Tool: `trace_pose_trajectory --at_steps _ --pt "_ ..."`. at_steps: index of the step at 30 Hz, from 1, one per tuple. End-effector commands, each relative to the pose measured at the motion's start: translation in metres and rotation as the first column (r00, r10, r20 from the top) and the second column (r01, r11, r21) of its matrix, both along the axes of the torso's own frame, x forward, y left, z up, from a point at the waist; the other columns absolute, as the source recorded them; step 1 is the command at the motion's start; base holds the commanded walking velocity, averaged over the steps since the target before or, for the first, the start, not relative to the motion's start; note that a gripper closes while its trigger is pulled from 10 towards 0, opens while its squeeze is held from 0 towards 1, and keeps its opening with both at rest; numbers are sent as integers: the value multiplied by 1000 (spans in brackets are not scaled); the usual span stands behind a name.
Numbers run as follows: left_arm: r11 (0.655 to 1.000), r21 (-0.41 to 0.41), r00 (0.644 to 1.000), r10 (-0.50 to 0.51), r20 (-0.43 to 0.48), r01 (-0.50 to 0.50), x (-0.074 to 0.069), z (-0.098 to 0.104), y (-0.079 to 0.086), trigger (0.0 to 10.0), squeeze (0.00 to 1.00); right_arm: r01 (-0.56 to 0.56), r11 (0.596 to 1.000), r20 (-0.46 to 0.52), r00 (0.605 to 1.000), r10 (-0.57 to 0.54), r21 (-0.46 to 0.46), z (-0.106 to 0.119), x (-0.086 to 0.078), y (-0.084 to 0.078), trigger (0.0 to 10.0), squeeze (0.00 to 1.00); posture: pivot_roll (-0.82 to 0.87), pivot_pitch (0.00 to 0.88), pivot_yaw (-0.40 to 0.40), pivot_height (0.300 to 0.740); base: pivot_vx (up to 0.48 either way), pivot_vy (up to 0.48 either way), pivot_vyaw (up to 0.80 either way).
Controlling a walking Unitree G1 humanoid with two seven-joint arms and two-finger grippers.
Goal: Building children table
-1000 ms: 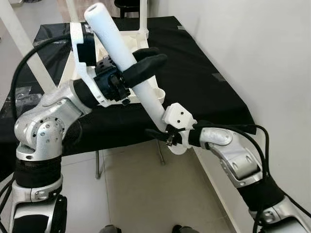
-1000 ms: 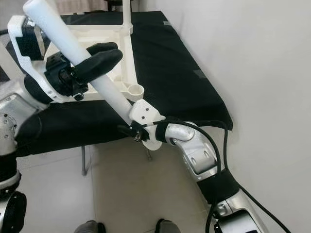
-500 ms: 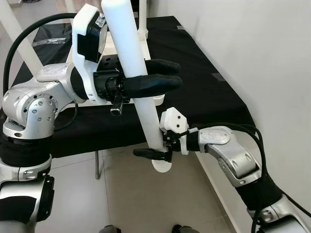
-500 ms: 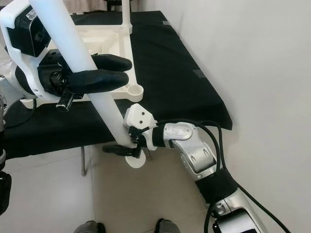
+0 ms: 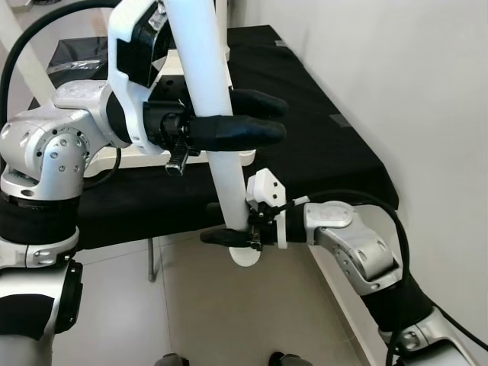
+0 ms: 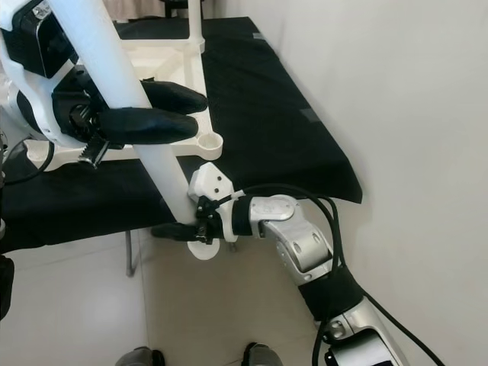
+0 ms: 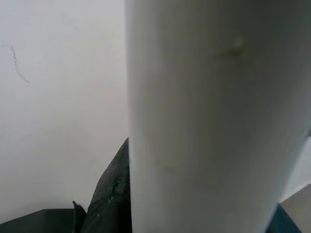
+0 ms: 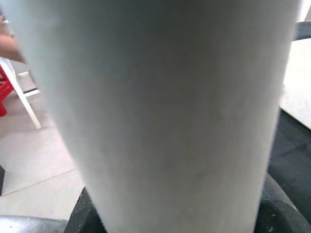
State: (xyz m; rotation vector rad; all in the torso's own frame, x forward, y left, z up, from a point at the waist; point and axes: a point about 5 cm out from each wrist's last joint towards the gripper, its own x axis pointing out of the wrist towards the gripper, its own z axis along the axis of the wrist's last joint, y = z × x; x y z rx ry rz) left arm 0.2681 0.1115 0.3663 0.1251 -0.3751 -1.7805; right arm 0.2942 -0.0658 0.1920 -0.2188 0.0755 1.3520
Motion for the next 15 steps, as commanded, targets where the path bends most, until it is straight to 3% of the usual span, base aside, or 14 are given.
trace_pose_trajectory --at_steps 1,7,8,10,11,12,13,15 --pt "981 6 981 -194 25 194 -15 3 -21 0 0 70 998 -31 997 -70 1 -3 7 3 0 0 -17 138 -59 740 0 0 0" --pt "986 -23 986 -165 33 165 -13 6 -21 0 0 119 993 -21 993 -118 21 -1 12 0 0 0 -14 135 -62 740 0 0 0" --pt "991 -52 993 -120 19 121 -10 7 -21 4863 1000 136 990 -19 991 -135 29 0 14 -1 0 0 -13 134 -61 740 0 0 0" --pt "993 -73 996 -89 7 89 -8 8 -21 4863 1000 147 989 -18 989 -146 35 0 14 -2 0 0 -13 134 -61 740 0 0 0" --pt "994 -106 999 -33 -5 33 -4 9 -19 10000 1000 172 984 -16 985 -171 48 1 17 -4 0 0 -13 135 -57 740 0 0 0" --pt "990 -138 999 41 -9 -42 1 11 -17 10000 1000 202 977 -14 979 -202 67 2 19 -7 0 0 -13 135 -57 740 0 0 0" --pt "990 -138 999 41 -9 -42 1 11 -17 10000 1000 202 977 -14 979 -202 67 2 19 -7 0 0 -13 135 -57 740 0 0 0" --pt "948 -239 977 212 -19 -210 15 16 2 10000 1000 313 941 -11 949 -314 126 7 28 -19 0 0 -14 144 -54 740 0 0 0"
